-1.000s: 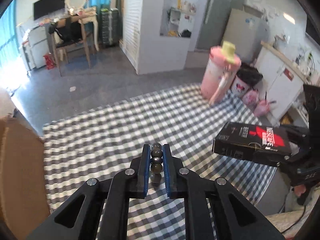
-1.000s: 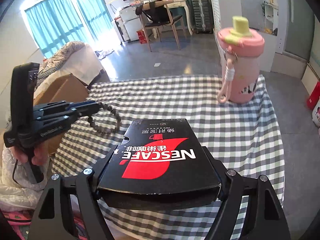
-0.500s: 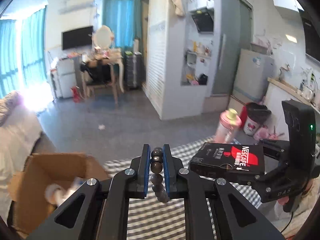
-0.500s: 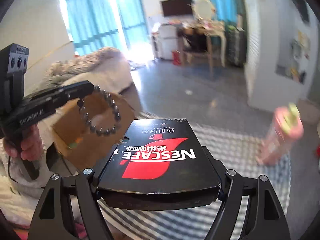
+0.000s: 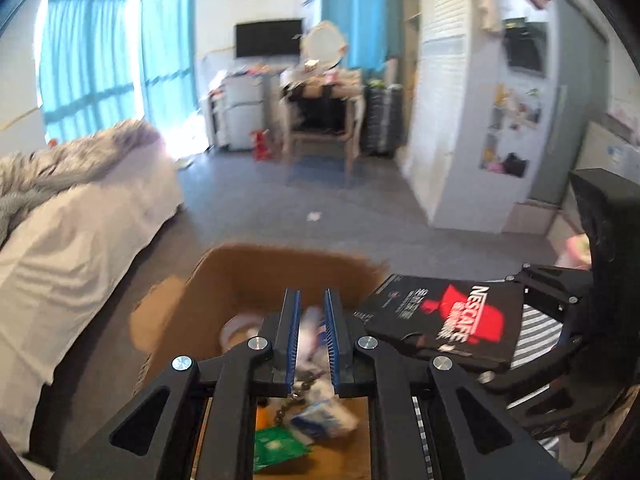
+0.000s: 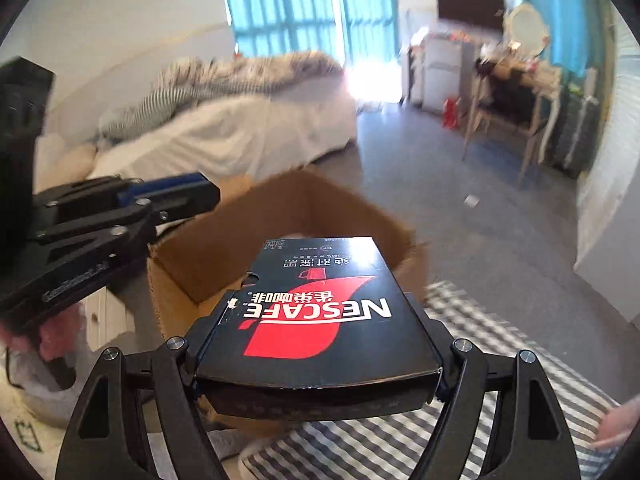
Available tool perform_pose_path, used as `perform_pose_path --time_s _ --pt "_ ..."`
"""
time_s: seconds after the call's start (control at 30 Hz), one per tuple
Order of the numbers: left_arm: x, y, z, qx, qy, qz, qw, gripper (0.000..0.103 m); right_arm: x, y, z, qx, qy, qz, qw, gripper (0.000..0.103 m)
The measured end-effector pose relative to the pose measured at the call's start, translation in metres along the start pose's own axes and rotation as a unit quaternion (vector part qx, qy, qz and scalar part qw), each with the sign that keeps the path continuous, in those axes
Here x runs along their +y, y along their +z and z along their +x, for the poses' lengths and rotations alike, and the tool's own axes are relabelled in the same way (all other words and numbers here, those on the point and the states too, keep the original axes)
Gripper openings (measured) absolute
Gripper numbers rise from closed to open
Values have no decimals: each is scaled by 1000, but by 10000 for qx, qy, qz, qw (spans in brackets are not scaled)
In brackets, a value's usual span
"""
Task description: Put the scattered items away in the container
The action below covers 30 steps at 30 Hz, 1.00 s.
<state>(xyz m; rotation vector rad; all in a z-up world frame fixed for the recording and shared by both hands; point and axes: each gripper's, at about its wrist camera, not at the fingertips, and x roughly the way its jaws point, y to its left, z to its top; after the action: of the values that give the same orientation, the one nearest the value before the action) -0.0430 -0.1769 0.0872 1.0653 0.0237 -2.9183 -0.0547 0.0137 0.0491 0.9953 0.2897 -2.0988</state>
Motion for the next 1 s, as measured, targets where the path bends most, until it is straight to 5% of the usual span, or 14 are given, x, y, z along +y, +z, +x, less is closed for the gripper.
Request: perform_pose_path --time_s 0.17,0.33,0.4,0.63,0.83,1.0 --pt "23 -24 38 355 437 -102 9984 17 14 3 67 565 -219 -95 9981 78" --pt "31 -39 44 327 412 -168 9985 71 15 0 78 653 -723 -360 9946 82" --pt "31 -39 39 230 389 -178 9988 79 9 -1 67 567 -750 -319 9951 83" --pt "-2 -26 2 -140 536 35 9985 102 -15 -3 -37 -465 -1480 118 9878 87" --pt "-62 -19 -39 -464 355 436 9973 103 -43 -38 -148 -1241 -2819 577 9496 103" --pt "-108 -22 -62 -611 190 595 9962 103 -61 -76 -210 -1415 -3245 951 9304 103"
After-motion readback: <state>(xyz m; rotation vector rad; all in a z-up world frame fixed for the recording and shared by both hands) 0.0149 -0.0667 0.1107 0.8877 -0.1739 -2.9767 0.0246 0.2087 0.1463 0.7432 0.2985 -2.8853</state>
